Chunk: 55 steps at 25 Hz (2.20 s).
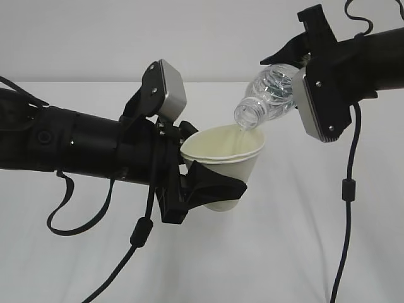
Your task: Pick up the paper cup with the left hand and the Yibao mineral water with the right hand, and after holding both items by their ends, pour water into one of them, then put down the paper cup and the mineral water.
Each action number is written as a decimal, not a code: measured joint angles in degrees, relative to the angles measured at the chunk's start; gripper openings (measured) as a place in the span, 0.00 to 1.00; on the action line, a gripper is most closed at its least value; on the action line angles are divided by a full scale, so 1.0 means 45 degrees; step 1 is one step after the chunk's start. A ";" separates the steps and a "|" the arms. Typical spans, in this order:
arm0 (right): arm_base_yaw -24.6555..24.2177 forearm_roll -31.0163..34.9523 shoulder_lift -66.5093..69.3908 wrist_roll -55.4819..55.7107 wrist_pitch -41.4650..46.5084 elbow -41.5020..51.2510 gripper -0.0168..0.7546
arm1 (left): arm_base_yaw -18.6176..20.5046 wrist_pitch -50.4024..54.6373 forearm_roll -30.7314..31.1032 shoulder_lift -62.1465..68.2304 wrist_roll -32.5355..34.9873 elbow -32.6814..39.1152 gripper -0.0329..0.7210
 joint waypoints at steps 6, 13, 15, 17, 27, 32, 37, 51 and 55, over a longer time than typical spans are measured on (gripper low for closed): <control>0.0000 -0.0161 0.0000 0.0000 0.0000 -0.0234 0.62 | 0.0000 0.0026 0.0000 0.0000 0.0000 0.0000 0.60; 0.0000 -0.0183 0.0000 0.0000 0.0028 -0.0257 0.62 | 0.0000 0.0024 0.0000 0.0000 0.0000 0.0000 0.60; 0.0000 -0.0183 0.0000 0.0000 0.0028 -0.0257 0.62 | 0.0000 0.0024 0.0000 0.0000 0.0000 0.0000 0.60; 0.0000 -0.0183 0.0000 0.0000 0.0028 -0.0257 0.62 | 0.0000 0.0024 0.0000 0.0000 0.0000 0.0000 0.60; 0.0000 -0.0277 0.0000 0.0000 0.0028 -0.0257 0.62 | 0.0000 -0.0021 0.0000 0.0000 0.0000 0.0000 0.60; 0.0000 -0.0277 0.0000 0.0000 0.0028 -0.0257 0.62 | 0.0000 -0.0021 0.0000 0.0000 0.0000 0.0000 0.60; 0.0000 -0.0277 0.0000 0.0000 0.0028 -0.0257 0.62 | 0.0000 -0.0021 0.0000 0.0000 0.0000 0.0000 0.60; 0.0000 -0.0324 0.0000 0.0000 0.0028 -0.0257 0.62 | 0.0000 -0.0021 0.0000 0.0000 0.0000 0.0000 0.60; 0.0000 -0.0369 0.0000 0.0000 0.0028 -0.0257 0.62 | -0.0054 -0.0021 0.0000 0.0000 0.0000 0.0000 0.60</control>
